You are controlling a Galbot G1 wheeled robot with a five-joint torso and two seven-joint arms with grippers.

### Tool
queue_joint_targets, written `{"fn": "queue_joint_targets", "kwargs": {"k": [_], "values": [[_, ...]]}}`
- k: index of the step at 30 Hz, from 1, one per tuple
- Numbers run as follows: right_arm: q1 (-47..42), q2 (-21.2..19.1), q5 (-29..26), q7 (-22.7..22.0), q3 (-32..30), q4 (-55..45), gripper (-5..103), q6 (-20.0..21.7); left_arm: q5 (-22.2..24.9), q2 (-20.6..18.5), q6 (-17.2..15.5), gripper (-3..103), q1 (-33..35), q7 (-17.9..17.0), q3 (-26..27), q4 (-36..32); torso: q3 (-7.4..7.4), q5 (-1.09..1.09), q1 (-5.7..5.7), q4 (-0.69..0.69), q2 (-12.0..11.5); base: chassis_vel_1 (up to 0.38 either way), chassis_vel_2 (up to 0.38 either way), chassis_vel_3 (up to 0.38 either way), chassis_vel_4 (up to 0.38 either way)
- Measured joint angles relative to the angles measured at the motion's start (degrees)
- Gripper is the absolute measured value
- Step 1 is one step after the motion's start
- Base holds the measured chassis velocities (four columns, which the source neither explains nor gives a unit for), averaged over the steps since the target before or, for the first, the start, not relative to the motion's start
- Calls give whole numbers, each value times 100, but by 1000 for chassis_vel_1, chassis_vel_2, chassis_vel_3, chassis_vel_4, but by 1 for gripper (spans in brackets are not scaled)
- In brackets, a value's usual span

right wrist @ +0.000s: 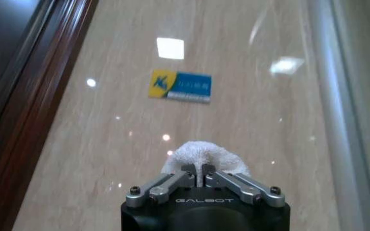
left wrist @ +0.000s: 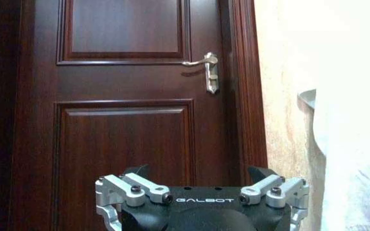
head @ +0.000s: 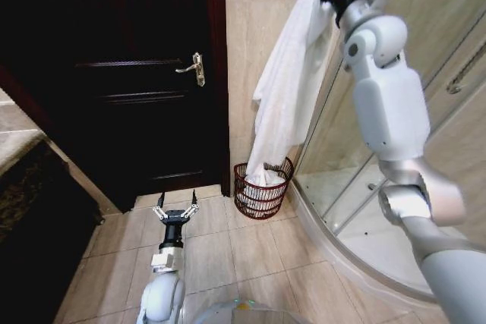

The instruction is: Discard the used towel into the hamper.

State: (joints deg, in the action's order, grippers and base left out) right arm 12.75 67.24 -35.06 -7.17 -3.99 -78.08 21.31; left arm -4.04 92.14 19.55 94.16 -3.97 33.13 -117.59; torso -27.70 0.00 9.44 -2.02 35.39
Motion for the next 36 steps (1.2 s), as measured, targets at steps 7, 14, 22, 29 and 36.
{"fn": "queue_joint_targets", "kwargs": {"k": [7, 14, 22, 29, 36], "values": [[-643, 152, 91, -50, 96, -158, 4, 46, -26, 0, -1, 100, -13, 5, -60, 32, -2, 3, 0, 0, -1, 0, 0, 0, 0], [-1372, 538, 593, 62, 37, 424, 4, -505, -66, -1, 63, 100, -21, 10, -70, 112, -1, 4, 0, 0, -1, 0, 0, 0, 0], [-1527, 1194, 777, 131, -257, 1140, 4, -1216, -72, 0, 135, 100, -67, 31, -100, 180, 0, -2, 0, -1, -1, 0, 0, 0, 0], [-1509, 1474, 532, -241, -319, 979, 4, -1215, -148, 0, 228, 100, -89, 37, -179, 274, 12, -1, -9, -2, -23, 0, 0, 0, 0], [-1569, 1495, 510, -410, -391, 922, 4, -1029, -169, -1, 274, 100, -92, 40, -201, 288, 49, -2, -42, -1, -93, 0, 0, 0, 0]]}}
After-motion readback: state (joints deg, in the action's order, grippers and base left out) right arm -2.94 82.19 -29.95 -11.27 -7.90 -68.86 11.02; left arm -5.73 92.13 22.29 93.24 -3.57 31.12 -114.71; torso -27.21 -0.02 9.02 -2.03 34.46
